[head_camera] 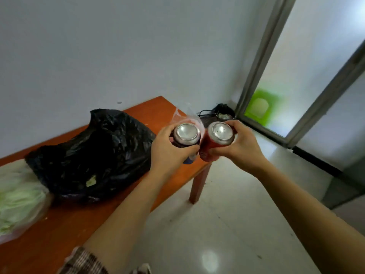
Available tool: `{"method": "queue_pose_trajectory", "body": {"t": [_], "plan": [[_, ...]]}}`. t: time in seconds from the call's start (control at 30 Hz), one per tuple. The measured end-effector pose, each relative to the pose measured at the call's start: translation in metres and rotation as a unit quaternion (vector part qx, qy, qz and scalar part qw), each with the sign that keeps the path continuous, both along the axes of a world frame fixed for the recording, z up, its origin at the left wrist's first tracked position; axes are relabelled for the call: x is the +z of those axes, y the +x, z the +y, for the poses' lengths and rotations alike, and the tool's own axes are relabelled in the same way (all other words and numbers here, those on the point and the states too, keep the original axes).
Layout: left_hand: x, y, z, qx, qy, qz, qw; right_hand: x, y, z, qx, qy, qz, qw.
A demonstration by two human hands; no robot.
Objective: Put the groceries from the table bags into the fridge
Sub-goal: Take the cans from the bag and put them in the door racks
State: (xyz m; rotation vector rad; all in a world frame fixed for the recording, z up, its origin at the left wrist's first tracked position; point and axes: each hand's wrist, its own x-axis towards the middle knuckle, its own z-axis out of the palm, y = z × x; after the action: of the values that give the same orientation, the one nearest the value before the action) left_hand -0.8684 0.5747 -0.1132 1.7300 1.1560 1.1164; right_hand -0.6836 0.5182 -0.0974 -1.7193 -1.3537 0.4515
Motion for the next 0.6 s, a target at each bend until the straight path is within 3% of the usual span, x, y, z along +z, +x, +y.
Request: {"method": "queue_pose_trajectory", "body": {"t": [0.33, 0.6], "plan": [[0.025, 0.253, -0.171, -0.212, -0.032, -0.046, 0.976, 0.034, 0.212, -0.241, -0.189, 0.006, -0.02, 0.982], [0.068, 0.438, -0.265, -0.357, 0.017, -0.045, 0.933, 0.067, 0.361, -0.37, -0.303, 0.036, 0.006, 0.952]]}}
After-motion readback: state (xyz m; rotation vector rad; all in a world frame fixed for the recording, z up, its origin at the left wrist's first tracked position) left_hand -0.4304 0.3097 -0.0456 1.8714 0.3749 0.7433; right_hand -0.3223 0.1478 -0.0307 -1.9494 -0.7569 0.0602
